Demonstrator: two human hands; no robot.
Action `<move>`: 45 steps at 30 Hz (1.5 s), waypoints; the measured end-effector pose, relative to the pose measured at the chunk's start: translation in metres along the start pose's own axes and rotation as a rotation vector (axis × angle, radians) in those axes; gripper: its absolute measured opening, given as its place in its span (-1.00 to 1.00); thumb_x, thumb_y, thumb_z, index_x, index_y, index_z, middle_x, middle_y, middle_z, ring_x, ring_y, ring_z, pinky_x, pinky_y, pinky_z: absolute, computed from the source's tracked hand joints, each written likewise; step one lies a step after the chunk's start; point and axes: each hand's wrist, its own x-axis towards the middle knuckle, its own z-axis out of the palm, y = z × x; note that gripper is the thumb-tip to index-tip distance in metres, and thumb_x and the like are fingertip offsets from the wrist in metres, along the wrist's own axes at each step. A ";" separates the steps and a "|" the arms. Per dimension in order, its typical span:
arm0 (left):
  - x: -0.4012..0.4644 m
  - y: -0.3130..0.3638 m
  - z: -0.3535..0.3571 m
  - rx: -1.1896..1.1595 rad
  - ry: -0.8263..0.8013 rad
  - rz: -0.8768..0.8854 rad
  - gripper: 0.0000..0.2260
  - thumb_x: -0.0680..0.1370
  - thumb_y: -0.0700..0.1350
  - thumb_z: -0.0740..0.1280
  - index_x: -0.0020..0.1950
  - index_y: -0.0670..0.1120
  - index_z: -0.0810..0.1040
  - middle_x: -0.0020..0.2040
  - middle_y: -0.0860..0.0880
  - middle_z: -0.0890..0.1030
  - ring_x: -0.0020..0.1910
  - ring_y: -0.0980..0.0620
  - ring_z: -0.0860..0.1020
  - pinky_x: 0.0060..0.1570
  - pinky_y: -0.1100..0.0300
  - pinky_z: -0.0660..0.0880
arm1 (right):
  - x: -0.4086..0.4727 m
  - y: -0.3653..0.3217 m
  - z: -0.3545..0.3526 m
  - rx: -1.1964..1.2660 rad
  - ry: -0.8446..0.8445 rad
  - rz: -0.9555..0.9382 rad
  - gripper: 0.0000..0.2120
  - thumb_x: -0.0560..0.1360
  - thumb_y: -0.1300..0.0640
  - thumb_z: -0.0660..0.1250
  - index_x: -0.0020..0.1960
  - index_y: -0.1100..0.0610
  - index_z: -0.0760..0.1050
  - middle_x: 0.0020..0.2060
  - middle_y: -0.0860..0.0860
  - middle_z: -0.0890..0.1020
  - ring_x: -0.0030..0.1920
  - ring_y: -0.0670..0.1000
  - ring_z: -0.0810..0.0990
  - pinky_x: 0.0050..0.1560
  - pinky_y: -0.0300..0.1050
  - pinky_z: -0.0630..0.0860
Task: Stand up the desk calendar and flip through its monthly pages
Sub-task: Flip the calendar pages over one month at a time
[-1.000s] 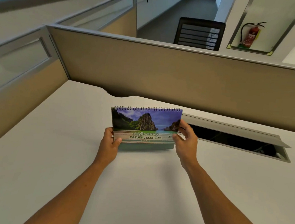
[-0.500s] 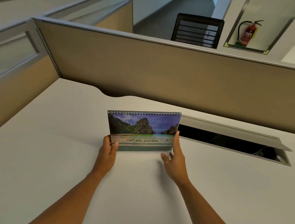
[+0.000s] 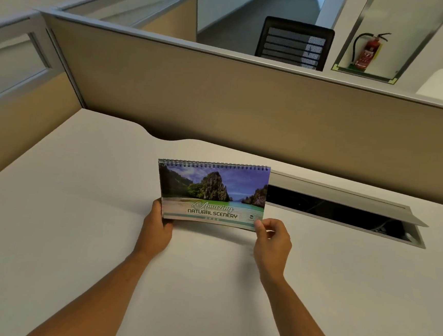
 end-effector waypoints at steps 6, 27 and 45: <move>-0.003 0.001 -0.004 -0.014 0.005 0.047 -0.51 0.36 -0.33 0.48 0.18 -0.02 0.39 0.00 0.05 0.57 -0.05 0.15 0.56 -0.15 0.50 0.44 | -0.008 -0.012 -0.029 -0.187 -0.095 -0.129 -0.79 0.61 0.05 0.22 -0.10 0.13 0.52 -0.18 0.06 0.64 -0.21 -0.03 0.58 -0.26 -0.26 0.46; -0.001 -0.001 -0.002 -0.002 -0.036 -0.025 -0.63 0.51 -0.23 0.36 0.27 -0.06 0.34 0.23 -0.10 0.54 0.22 -0.06 0.49 0.18 0.11 0.47 | 0.024 -0.147 -0.047 0.181 -0.444 -0.320 -0.58 0.56 -0.30 -0.05 0.39 -0.32 0.25 0.39 -0.44 0.34 0.39 -0.36 0.29 0.31 -0.26 0.38; -0.001 0.000 -0.002 -0.013 -0.020 -0.018 -0.62 0.50 -0.25 0.37 0.27 -0.12 0.35 0.23 -0.14 0.53 0.24 -0.10 0.49 0.13 0.16 0.48 | 0.005 -0.019 0.010 0.106 -0.215 0.189 -0.66 0.53 0.06 0.37 0.28 -0.02 0.40 0.29 0.05 0.55 0.20 0.10 0.56 0.24 0.20 0.53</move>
